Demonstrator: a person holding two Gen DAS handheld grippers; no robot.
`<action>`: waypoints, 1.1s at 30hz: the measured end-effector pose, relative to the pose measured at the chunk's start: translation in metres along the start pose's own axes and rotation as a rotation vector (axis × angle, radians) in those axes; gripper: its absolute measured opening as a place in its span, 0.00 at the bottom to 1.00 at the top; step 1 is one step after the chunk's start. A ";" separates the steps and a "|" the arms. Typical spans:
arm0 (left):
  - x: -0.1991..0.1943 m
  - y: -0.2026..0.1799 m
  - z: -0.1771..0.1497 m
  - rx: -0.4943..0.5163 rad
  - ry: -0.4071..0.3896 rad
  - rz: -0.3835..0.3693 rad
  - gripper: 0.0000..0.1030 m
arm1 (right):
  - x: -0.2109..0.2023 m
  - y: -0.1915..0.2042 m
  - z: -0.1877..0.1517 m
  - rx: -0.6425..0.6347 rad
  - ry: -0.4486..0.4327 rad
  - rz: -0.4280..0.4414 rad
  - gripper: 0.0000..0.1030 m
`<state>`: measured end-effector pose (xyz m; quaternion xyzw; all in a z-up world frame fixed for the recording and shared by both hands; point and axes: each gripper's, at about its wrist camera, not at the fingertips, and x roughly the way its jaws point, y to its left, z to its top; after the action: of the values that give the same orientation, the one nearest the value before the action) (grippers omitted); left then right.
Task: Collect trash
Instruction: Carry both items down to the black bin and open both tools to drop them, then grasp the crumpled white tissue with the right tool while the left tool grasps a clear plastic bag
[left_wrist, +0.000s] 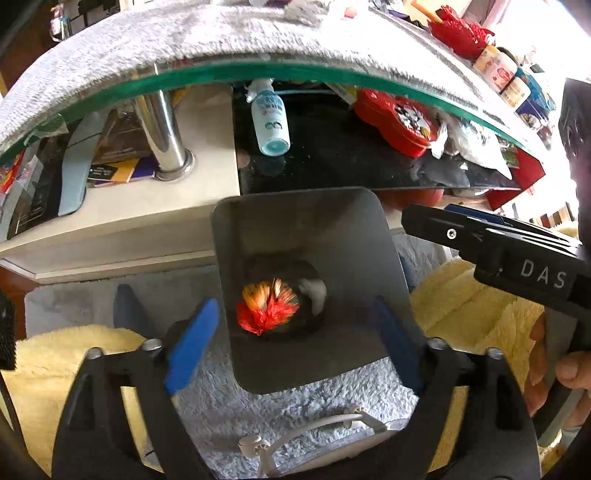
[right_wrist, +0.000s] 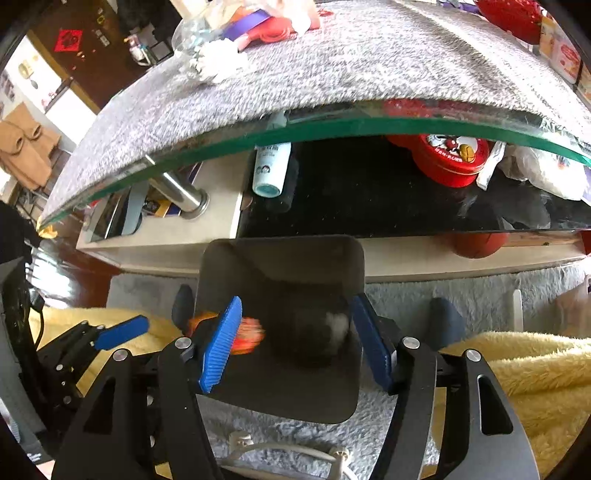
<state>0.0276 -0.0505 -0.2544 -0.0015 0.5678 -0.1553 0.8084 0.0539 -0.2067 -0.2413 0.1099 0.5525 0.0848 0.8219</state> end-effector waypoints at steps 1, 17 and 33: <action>-0.002 0.001 0.001 -0.003 -0.005 0.001 0.82 | -0.002 -0.001 0.002 0.002 -0.007 -0.001 0.65; -0.070 0.027 0.055 -0.030 -0.182 0.090 0.91 | -0.066 0.014 0.071 -0.038 -0.209 0.004 0.68; -0.091 0.070 0.130 -0.051 -0.248 0.165 0.85 | -0.030 0.051 0.138 -0.097 -0.185 0.079 0.63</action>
<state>0.1362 0.0164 -0.1370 0.0055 0.4654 -0.0723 0.8821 0.1694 -0.1771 -0.1499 0.0994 0.4647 0.1333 0.8697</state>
